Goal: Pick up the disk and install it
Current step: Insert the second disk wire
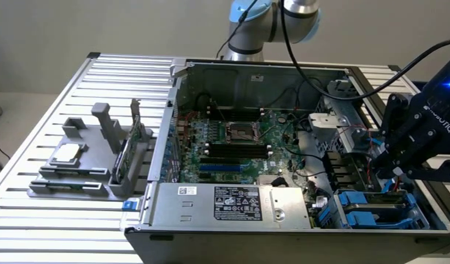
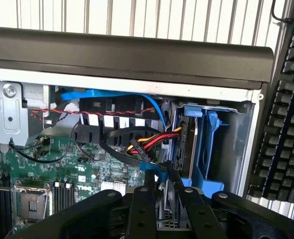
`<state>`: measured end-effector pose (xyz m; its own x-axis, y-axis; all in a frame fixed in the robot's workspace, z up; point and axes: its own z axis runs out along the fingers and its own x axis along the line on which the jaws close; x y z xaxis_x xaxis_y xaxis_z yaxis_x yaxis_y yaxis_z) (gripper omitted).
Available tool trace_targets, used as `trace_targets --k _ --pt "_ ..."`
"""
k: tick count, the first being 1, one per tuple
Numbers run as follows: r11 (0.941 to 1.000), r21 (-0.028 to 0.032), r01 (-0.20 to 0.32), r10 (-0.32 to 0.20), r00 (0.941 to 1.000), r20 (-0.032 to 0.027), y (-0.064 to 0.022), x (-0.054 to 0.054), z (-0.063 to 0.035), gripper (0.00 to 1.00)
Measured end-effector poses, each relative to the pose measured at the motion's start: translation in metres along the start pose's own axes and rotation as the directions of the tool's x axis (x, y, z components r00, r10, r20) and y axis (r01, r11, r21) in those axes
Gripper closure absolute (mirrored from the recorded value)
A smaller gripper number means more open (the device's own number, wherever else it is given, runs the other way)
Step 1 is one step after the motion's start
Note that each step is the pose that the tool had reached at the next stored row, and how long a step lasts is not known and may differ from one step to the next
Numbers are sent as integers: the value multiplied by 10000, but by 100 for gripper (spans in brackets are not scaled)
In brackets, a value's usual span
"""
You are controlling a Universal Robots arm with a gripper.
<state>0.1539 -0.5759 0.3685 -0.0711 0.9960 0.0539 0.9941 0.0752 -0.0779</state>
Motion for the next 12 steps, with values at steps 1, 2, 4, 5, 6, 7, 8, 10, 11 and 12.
trace_targets --k 1,2,4,5,6,7,8,10,11,12 --pt "10000 -7 0 0 10000 0 0 0 3 74" --pt "10000 -14 0 0 10000 0 1 1 6 74" --pt "10000 -27 1 -1 10000 1 2 2 12 74" --pt "10000 -33 2 -2 10000 0 2 3 15 76" --pt "10000 -38 2 -2 10000 2 2 4 16 83" --pt "10000 -44 2 -2 10000 3 2 5 18 83" --pt "10000 -49 2 -2 10000 3 3 5 20 84" --pt "10000 -65 3 -3 10000 6 3 5 23 84" --pt "10000 -81 4 -4 10000 7 3 5 25 84" --pt "10000 -99 4 -4 10000 6 1 5 28 84"
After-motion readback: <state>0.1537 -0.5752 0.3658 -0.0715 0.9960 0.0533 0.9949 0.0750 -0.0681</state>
